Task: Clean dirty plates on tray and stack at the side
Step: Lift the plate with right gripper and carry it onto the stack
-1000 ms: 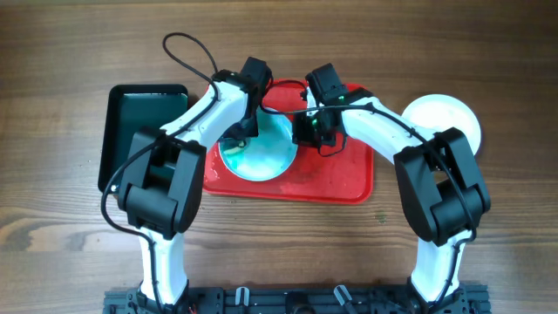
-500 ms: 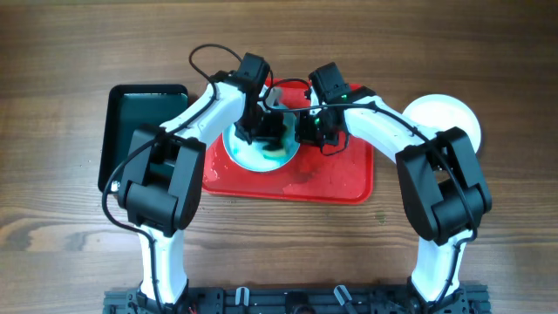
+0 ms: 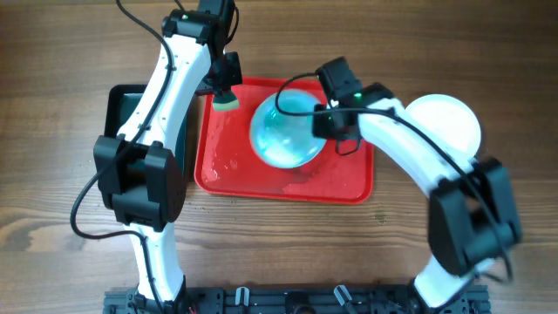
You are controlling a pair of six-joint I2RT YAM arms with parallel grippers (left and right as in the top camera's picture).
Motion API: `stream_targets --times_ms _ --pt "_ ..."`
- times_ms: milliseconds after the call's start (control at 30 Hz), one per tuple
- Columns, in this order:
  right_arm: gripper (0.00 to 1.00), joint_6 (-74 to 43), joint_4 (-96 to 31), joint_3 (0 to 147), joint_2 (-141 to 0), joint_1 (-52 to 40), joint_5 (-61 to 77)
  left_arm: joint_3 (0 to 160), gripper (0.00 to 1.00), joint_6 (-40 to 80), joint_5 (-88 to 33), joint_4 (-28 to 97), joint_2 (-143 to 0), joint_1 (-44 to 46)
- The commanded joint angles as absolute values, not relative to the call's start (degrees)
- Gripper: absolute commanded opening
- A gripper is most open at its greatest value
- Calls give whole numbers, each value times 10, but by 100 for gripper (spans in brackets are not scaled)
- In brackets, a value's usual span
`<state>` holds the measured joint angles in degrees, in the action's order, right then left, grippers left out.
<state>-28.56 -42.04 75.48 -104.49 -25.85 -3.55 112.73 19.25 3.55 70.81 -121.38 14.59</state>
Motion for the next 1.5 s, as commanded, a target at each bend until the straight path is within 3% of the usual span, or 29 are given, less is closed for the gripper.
stream_targets --times_ms 0,133,267,700,833,1033,1267,1333,1400,1467 --pt "4 -240 -435 757 -965 -312 -339 1104 4 202 20 700 -1214 142" --pt "4 -240 -477 757 -955 -429 -667 1066 4 202 -4 672 -1214 142" --pt "4 -240 -491 757 -955 -505 -810 1058 4 202 -4 668 -1214 142" --pt "4 -242 -513 757 -955 -547 -866 1058 4 202 -4 664 -1214 142" --pt "4 -270 -522 757 -955 -544 -768 1058 4 202 -4 664 -1214 142" --pt "4 -408 -604 757 -951 -473 -489 1058 4 202 -4 665 -1214 142" --pt "4 -265 -538 757 -910 -247 -161 1058 4 202 -4 665 -1214 142" --pt "4 -233 -536 757 -908 -164 -83 1058 4 202 -4 665 -1214 142" --pt "4 -209 -540 756 -908 -15 -10 1058 4 202 -4 664 -1214 142" --pt "4 -209 -540 754 -908 45 -3 1058 4 202 -4 665 -1214 142"
